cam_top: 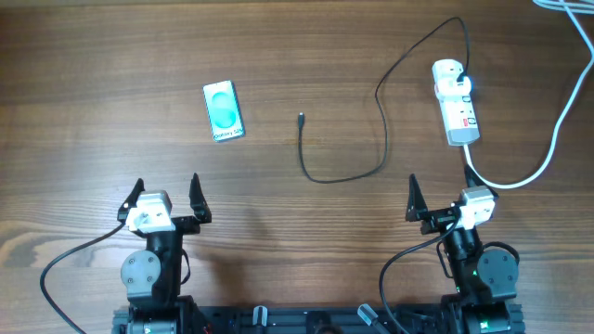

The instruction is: Plug charger to phone and switch on socket

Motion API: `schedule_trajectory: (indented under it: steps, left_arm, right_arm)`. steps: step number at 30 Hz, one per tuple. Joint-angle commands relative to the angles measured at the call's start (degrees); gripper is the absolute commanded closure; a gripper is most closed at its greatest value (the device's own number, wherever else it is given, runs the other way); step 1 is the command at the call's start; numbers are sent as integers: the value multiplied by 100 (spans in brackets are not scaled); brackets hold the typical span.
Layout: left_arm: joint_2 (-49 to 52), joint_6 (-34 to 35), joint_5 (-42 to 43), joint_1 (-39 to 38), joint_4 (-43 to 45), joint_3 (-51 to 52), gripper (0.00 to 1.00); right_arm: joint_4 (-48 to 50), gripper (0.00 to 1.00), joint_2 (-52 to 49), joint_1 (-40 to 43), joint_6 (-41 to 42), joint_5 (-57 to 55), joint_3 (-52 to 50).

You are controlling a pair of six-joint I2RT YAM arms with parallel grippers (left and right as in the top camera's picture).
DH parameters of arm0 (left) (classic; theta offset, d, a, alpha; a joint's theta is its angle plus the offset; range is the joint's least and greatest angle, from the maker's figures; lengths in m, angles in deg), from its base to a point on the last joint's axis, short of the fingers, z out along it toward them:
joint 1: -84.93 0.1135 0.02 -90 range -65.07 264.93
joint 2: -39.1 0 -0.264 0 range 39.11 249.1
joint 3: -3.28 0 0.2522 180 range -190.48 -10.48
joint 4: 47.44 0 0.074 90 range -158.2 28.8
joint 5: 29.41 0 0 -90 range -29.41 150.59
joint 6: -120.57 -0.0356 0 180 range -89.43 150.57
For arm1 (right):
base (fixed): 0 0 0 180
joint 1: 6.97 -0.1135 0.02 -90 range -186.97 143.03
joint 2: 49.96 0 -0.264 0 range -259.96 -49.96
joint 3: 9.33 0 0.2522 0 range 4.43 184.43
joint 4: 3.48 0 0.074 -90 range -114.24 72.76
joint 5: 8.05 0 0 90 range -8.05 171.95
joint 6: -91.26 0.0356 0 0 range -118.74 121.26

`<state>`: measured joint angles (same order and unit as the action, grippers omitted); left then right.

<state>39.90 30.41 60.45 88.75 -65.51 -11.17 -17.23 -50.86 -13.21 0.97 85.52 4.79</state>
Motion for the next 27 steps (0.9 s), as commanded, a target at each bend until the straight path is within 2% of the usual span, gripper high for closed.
schedule_trajectory:
  steps: [1, 8, 9, 11, 12, 13, 15, 18, 22, 27]
  left_arm:
    - [-24, -92, 9, -20, 11, 35, 0]
    - [-26, -55, 28, -20, 28, 35, 0]
    - [-24, 197, 33, -20, 109, 35, 0]
    - [-26, 1165, 223, -20, 164, -83, 0]
    - [-24, 2015, 824, -20, 63, -404, 0]
    - [-15, 2479, 1141, -20, -87, -708, 0]
    - [114, 2704, 1412, -20, -557, -1307, 0]
    - [763, 2621, 1521, -22, -1851, -2675, 0]
    - [2361, 1915, 1873, -22, -3650, -4990, 0]
    - [5224, 1054, 2024, -22, -7062, -9117, 0]
  right_arm:
    - [7, 0, 76, -33, -13, -37, -7]
    - [7, 0, 76, -35, -13, -37, -7]
    - [7, 0, 76, -35, -13, -37, -7]
    - [7, 0, 76, -33, -13, -37, -7]
    - [4, 0, 76, -33, -13, -37, -7]
    - [7, 0, 76, -33, -13, -37, -7]
    - [7, 0, 76, -33, -13, -37, -7]
    - [4, 0, 76, -33, -13, -37, -7]
    - [4, 0, 76, -33, -15, -37, -7]
    - [4, 0, 76, -33, -13, -37, -7]
